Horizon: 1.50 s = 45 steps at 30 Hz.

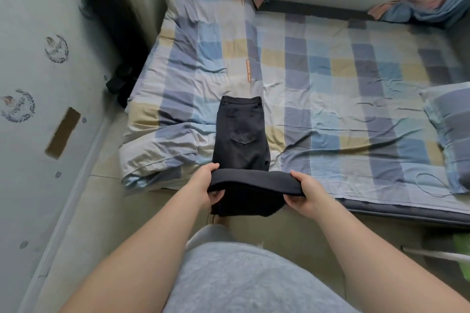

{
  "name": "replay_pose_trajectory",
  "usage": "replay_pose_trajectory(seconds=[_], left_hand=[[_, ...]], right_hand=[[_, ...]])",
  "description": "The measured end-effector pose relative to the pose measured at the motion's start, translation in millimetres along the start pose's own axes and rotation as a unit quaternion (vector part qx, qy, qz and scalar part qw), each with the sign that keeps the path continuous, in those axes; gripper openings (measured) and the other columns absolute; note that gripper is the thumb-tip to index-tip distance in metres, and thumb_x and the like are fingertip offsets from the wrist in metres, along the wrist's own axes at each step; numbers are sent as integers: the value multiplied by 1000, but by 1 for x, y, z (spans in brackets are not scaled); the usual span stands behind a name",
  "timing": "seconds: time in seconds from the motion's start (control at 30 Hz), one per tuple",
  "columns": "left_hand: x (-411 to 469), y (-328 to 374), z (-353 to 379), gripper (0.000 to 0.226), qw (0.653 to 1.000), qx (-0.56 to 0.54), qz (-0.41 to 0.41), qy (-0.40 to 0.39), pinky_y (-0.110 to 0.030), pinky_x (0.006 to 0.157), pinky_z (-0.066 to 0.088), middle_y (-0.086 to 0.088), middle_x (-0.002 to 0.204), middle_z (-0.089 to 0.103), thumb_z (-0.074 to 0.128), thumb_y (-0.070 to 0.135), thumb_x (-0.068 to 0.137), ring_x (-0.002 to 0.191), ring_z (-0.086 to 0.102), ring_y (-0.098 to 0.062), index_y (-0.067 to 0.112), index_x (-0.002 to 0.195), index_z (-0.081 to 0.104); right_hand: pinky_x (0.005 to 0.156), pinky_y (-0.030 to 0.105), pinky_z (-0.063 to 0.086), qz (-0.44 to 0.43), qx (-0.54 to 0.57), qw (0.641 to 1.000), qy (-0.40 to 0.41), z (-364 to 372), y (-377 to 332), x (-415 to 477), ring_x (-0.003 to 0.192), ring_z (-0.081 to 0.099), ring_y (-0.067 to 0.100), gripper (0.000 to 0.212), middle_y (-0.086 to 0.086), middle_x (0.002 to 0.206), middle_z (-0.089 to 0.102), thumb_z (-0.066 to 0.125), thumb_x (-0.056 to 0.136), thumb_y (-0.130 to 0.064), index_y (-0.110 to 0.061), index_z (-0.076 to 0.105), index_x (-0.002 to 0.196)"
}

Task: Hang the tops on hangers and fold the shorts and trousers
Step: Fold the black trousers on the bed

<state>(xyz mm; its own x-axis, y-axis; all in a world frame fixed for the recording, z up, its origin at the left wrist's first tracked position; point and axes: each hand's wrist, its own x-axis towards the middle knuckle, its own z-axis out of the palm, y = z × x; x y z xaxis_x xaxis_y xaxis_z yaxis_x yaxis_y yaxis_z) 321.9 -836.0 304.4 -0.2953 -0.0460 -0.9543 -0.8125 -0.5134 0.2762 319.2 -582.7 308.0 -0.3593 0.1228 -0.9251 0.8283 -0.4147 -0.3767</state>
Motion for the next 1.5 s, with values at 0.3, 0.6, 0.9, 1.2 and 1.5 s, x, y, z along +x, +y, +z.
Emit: replay_pose_trajectory(seconds=[0.3, 0.6, 0.9, 1.2, 1.5], left_hand=[[98, 161, 71, 36, 999, 11, -44, 2, -28, 53, 55, -8, 102, 67, 72, 35, 87, 82, 65, -22, 14, 114, 62], [247, 253, 138, 16, 998, 65, -10, 17, -29, 57, 50, 0, 76, 66, 62, 33, 93, 58, 63, -15, 17, 95, 64], [369, 263, 176, 51, 995, 57, 77, 1, -35, 73, 51, -2, 121, 69, 44, 58, 99, 100, 68, -19, 18, 128, 58], [361, 168, 133, 60, 995, 59, 72, -46, -42, 91, 50, 2, 127, 69, 34, 71, 96, 115, 64, -15, 29, 132, 58], [326, 43, 66, 38, 987, 160, -6, 34, -38, 88, 53, 5, 109, 76, 37, 62, 101, 104, 69, -14, 39, 115, 64]], right_hand=[[48, 30, 57, 13, 24, 998, 58, 107, -136, 94, 83, 66, 26, 17, 11, 100, 64, 67, 95, -24, -11, 59, 103], [60, 37, 58, -1, -45, 996, 70, 163, -206, 256, 78, 71, 24, 23, 10, 109, 66, 61, 98, -26, -15, 59, 119], [91, 50, 50, -22, -4, 998, -57, 189, -216, 394, 128, 54, 29, 40, 6, 134, 62, 48, 102, -49, -23, 55, 132], [93, 58, 51, 38, 81, 988, -126, 159, -144, 396, 128, 56, 25, 55, 4, 138, 61, 49, 99, -56, -26, 47, 146], [97, 51, 47, 145, 11, 986, -82, 71, -29, 362, 134, 50, 27, 51, 1, 133, 66, 48, 100, -54, -27, 52, 143]])
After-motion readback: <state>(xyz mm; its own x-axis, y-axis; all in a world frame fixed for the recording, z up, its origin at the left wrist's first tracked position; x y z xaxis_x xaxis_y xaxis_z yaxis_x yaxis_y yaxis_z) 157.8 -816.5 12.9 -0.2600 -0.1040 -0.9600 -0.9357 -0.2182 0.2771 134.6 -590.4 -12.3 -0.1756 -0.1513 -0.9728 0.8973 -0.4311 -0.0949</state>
